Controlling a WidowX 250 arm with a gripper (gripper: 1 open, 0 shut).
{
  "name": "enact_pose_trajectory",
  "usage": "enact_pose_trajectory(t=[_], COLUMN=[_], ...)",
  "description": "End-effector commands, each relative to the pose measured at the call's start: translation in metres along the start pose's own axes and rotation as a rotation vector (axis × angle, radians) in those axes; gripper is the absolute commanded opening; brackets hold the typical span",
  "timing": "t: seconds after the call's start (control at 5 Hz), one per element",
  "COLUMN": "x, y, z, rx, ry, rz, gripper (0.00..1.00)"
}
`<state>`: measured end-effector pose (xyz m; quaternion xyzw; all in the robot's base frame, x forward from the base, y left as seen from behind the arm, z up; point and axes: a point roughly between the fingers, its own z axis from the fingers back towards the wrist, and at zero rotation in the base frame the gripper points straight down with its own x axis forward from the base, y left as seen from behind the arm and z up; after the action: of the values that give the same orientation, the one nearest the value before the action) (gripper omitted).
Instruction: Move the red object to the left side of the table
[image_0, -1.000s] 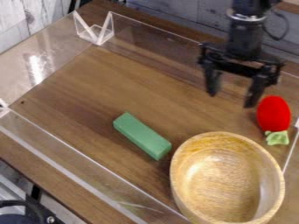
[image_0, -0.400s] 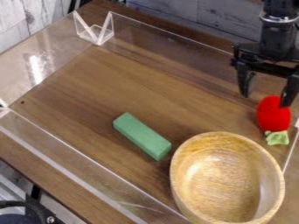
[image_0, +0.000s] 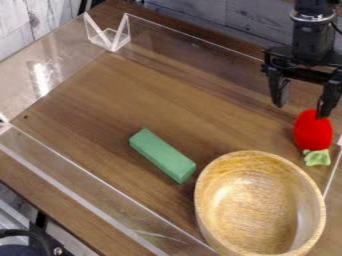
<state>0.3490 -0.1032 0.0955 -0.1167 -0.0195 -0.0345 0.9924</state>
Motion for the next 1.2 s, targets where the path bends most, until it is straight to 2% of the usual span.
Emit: enact_pose_trajectory(t=[0.0,1.0], x=[0.0079,0.0134], y=[0.0009,0.0072], z=[0.0197,0.0105], rx=[-0.019,-0.056], ry=[-0.069,-0.120], rz=[-0.015,-0.040], gripper=[1.00,1.00])
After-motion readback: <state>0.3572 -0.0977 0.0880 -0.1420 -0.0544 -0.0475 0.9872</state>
